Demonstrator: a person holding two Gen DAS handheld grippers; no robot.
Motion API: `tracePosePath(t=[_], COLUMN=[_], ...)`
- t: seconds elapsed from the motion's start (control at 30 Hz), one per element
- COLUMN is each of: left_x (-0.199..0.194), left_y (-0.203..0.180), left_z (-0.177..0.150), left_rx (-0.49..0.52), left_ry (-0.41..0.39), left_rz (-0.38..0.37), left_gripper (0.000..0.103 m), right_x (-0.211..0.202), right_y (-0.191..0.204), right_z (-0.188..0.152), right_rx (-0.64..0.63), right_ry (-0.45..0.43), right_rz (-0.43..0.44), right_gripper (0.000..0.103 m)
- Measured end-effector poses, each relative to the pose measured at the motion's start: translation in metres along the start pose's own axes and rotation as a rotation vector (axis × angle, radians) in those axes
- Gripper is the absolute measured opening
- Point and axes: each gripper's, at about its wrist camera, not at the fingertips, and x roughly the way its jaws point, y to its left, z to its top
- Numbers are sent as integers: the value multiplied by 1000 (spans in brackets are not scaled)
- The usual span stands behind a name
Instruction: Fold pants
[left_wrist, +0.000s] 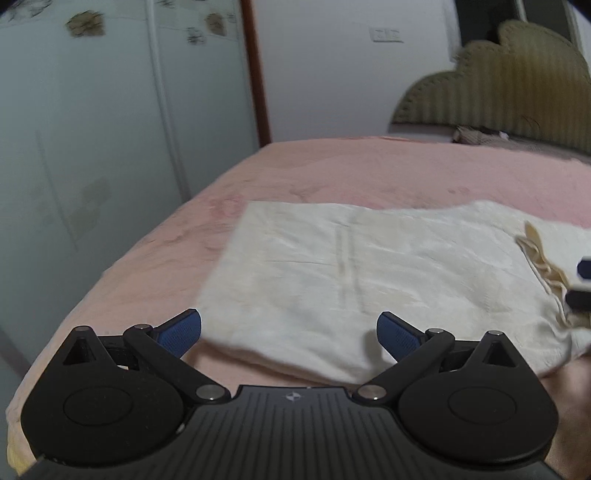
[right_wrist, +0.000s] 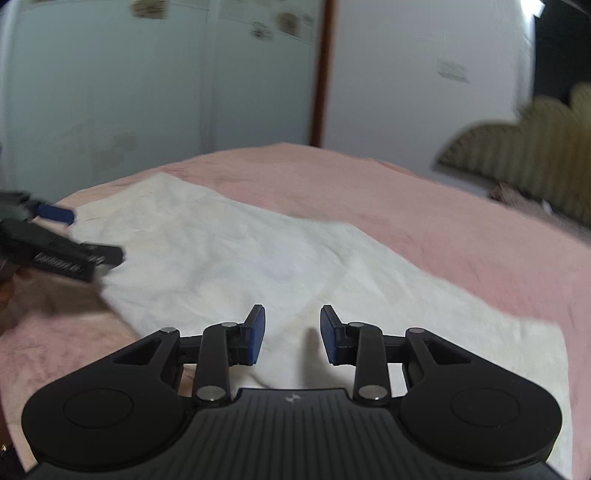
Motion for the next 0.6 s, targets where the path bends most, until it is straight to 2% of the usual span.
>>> tracePosePath(t=[0.1,0.17,0.23,0.3,0.37,0.5,0.6], left_x=[-10,-13,-8,2,9,18,32], left_y=[31,55,79,100,112,112,108], left_z=[1,-1,-5,-10,-14,-11,-10], left_rx=[-115,-226,-366,-525,-637,-706,-780], left_ry=[2,32,85,151,182,190,214], left_rz=[-1,-27,-98,-197,-276,-351,-430], left_gripper=[103,103,103,102,102,102,103], right_x=[2,8,17,26,38,65,75], right_y=[45,71,97,119,135,155,164], right_z=[10,13,14,14,14,13,15], right_rx=[-145,-234,-337,-440,-511,-613,-634], right_ry=[-37,-35,-40,-45,-43,-27,-40], right_rz=[81,126,133,118,106,32,12], right_gripper=[32,38,42,42,42,43,42])
